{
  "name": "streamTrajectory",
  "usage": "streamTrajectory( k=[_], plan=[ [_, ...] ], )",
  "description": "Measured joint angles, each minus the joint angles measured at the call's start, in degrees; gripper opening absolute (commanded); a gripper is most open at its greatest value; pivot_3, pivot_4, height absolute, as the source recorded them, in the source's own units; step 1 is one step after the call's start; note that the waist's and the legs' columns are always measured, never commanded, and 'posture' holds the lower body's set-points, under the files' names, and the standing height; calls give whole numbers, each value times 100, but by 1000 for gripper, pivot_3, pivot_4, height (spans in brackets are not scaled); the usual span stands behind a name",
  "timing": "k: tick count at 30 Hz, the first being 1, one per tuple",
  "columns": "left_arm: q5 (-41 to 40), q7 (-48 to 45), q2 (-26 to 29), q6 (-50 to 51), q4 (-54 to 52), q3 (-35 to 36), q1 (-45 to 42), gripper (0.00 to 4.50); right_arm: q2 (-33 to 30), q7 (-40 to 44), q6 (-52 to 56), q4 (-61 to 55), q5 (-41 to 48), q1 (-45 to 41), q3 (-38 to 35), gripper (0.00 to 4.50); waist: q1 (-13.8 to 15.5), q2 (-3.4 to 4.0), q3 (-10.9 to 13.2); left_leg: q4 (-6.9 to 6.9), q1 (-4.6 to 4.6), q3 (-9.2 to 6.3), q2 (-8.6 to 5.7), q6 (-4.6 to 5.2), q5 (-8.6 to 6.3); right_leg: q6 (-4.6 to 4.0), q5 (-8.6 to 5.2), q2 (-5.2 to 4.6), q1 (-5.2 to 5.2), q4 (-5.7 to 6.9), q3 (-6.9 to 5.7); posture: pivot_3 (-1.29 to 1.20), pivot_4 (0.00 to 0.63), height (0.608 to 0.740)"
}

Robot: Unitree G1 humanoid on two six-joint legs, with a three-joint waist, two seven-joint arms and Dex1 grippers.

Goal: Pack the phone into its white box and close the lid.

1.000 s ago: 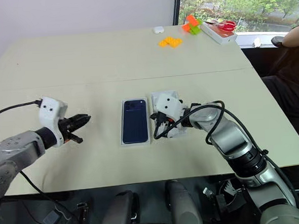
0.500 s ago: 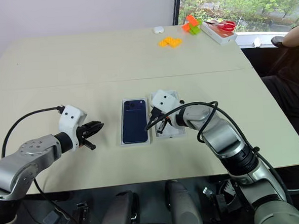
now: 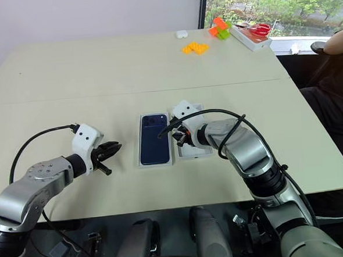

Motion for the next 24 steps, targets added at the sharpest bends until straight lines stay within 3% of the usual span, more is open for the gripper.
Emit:
streamTrajectory(
  k=[2, 4, 5, 7, 24],
  plan=[
    [54, -1, -55, 2, -1, 0, 21, 603, -3, -14, -20, -23, 37, -23, -15, 1089, 0, 0, 0, 0, 0, -1, 0, 0, 0, 13, 8, 0, 0, 0, 0, 0, 150, 726],
    [82, 7, -104, 7, -1, 11, 29, 603, -14, -3, -58, -77, 108, -26, -17, 408, -2, 0, 0, 0, 0, -1, 0, 0, 0, 16, 9, 1, 0, 0, -1, 0, 150, 726],
    [91, 9, -128, 9, -1, 18, 29, 350, -16, 1, -78, -116, 121, -26, -17, 12, -6, 0, 0, 0, 0, -1, 0, 0, 0, 16, 9, 1, 0, 0, -1, 0, 150, 726],
    [89, 18, -217, 55, -1, 73, 25, 29, -39, 31, -152, -151, 150, -27, -11, 0, -6, 0, 0, 0, 0, -1, 1, 1, 0, 16, 9, 1, 0, 0, -1, 0, 150, 726],
    [447, 138, -708, 636, 230, -280, -591, 29, -464, 28, -527, -356, 174, -5, 444, 0, -3, -1, -1, 2, 1, -4, 2, 2, -1, 18, 10, 5, 1, 3, -3, 0, 150, 726]
  ],
)
